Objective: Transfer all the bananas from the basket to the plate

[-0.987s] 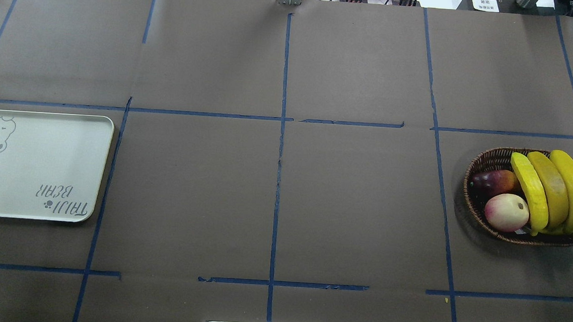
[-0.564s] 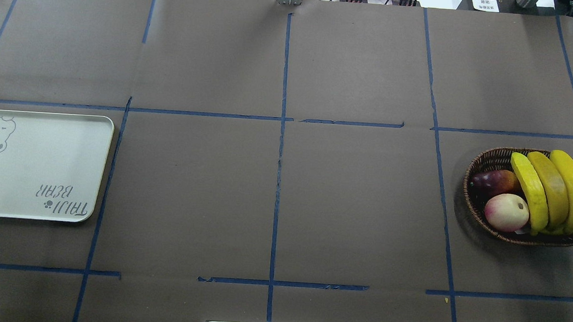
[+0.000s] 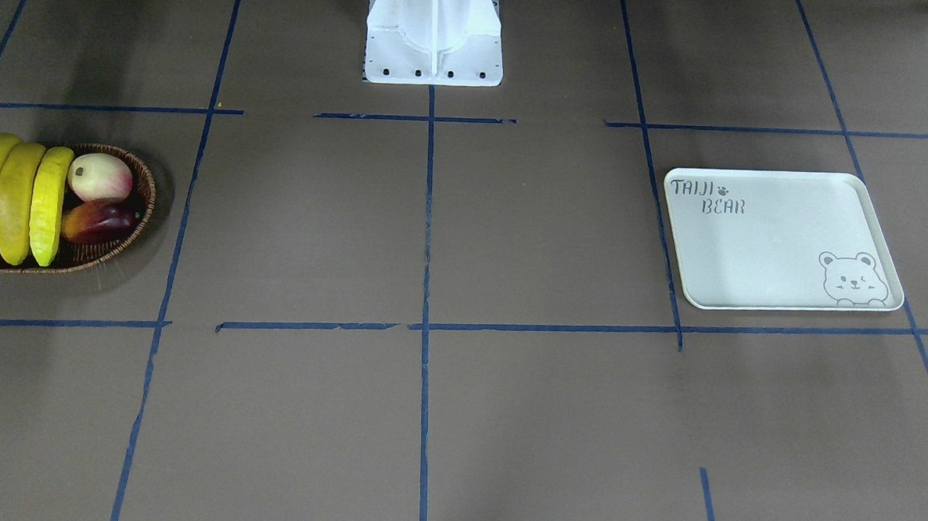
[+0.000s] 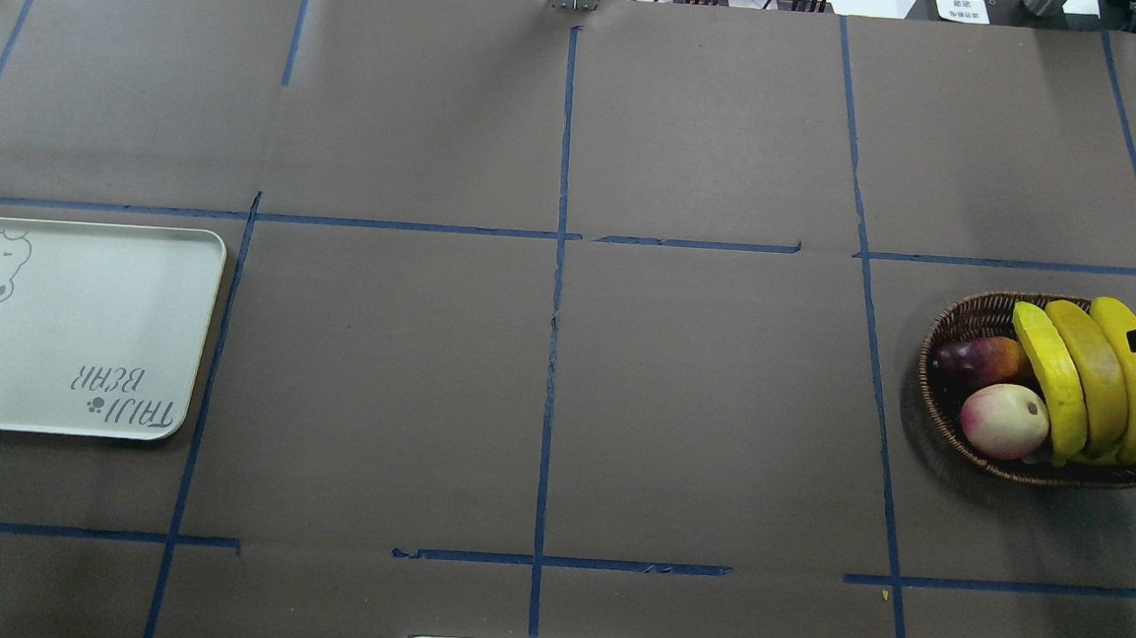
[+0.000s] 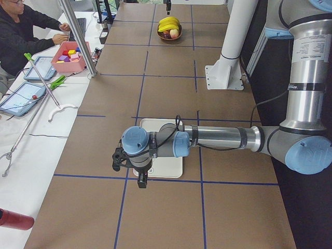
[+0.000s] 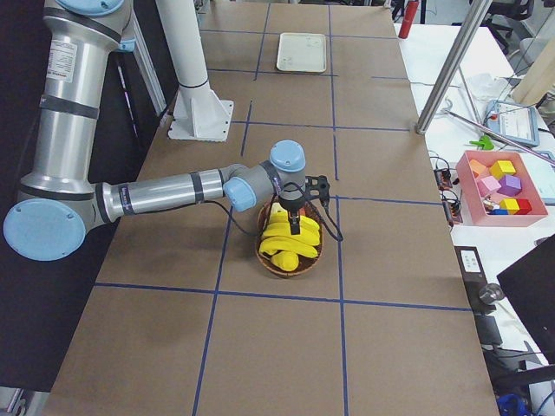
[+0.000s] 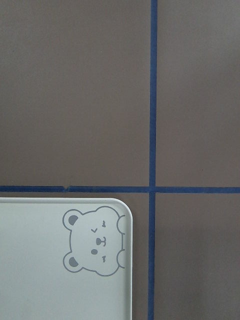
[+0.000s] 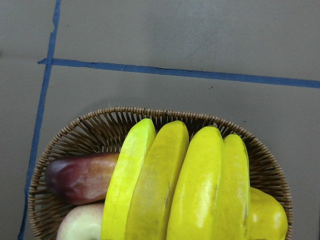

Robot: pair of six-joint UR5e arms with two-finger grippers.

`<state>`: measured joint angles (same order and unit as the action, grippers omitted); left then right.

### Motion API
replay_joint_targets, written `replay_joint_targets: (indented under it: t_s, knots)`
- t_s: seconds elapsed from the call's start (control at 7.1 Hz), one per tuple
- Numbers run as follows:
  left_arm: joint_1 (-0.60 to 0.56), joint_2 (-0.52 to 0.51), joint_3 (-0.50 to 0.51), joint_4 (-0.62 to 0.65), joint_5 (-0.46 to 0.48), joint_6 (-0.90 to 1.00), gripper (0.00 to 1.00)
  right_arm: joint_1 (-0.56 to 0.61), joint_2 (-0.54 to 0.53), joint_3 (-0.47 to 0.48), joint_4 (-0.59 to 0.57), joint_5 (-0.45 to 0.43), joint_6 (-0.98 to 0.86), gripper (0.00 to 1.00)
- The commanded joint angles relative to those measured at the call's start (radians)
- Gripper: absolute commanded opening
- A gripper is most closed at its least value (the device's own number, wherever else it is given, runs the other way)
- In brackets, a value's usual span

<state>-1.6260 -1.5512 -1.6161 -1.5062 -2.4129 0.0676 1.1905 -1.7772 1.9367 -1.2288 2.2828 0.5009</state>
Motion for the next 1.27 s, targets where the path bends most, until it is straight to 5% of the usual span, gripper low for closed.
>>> replay_joint_targets:
  t_s: [0.0,0.85,1.13]
  knots:
    - [0.002,-0.001,0.001,0.0,0.002,0.001,1.0,-0.025,-0.002,-0.01,-0.003,-0.008,0.001,0.82]
    - [0.002,-0.001,0.005,-0.006,0.002,0.0,1.0,-0.066,-0.044,-0.01,-0.003,-0.008,-0.009,0.81]
    - [0.002,-0.003,0.01,-0.006,0.002,0.0,1.0,-0.075,-0.053,-0.012,-0.003,-0.009,-0.01,0.73]
